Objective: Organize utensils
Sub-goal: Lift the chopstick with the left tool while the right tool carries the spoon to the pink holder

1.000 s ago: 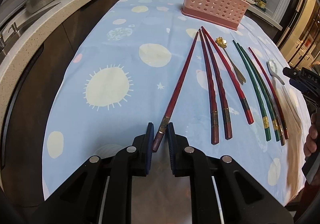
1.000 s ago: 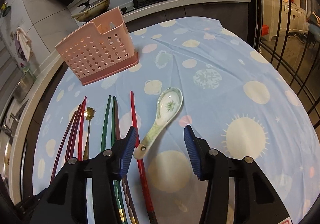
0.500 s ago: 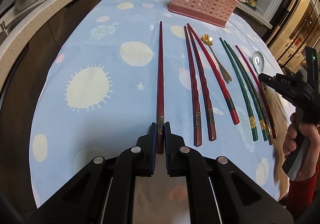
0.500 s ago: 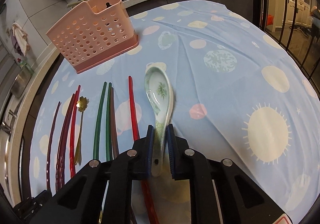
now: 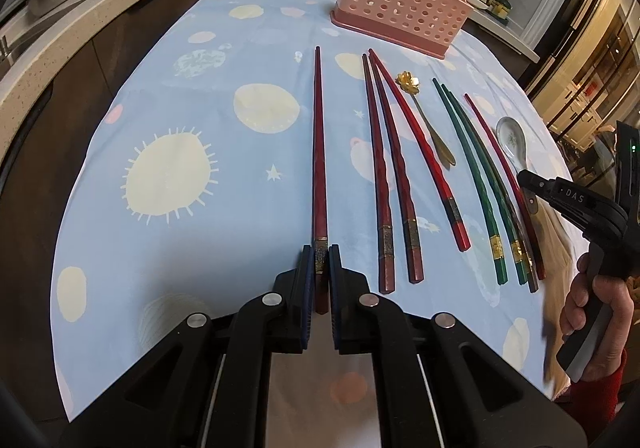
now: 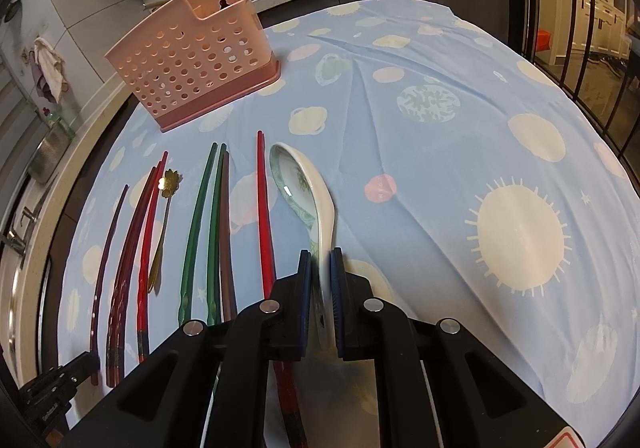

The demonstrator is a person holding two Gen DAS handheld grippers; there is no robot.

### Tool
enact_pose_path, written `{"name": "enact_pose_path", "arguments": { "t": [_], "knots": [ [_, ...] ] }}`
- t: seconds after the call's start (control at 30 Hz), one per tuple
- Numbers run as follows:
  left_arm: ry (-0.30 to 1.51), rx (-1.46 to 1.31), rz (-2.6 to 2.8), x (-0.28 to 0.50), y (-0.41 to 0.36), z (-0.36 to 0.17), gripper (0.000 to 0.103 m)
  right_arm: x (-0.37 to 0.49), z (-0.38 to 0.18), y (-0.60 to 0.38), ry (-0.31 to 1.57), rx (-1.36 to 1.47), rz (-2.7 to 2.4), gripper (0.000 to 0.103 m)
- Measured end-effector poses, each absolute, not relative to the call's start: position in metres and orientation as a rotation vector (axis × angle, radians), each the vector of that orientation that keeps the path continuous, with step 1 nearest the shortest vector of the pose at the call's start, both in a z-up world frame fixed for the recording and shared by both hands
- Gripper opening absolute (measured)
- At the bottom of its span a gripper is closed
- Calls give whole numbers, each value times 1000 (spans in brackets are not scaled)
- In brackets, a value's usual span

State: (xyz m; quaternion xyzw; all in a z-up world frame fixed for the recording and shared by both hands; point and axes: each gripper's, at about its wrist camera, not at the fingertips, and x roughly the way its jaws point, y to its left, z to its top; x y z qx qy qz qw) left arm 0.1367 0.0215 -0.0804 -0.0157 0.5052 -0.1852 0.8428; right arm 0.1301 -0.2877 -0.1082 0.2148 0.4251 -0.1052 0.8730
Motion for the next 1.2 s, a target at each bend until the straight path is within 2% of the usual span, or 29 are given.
{"name": "enact_pose_path", "arguments": {
  "t": [0.23, 0.5, 0.8, 1.2],
  "knots": [
    [1065, -48, -399, 128, 26, -78, 7, 113, -104, -285, 878, 443, -212, 8],
    [1020, -56, -407, 114, 34, -58, 7, 79, -73, -283, 811, 410, -215, 7],
    [857, -63, -419, 117, 42, 5, 7, 64, -29, -283, 713, 374, -201, 6],
    [658, -12, -402, 161, 23, 84, 7, 96, 12, -281, 635, 332, -155, 6]
  ]
}}
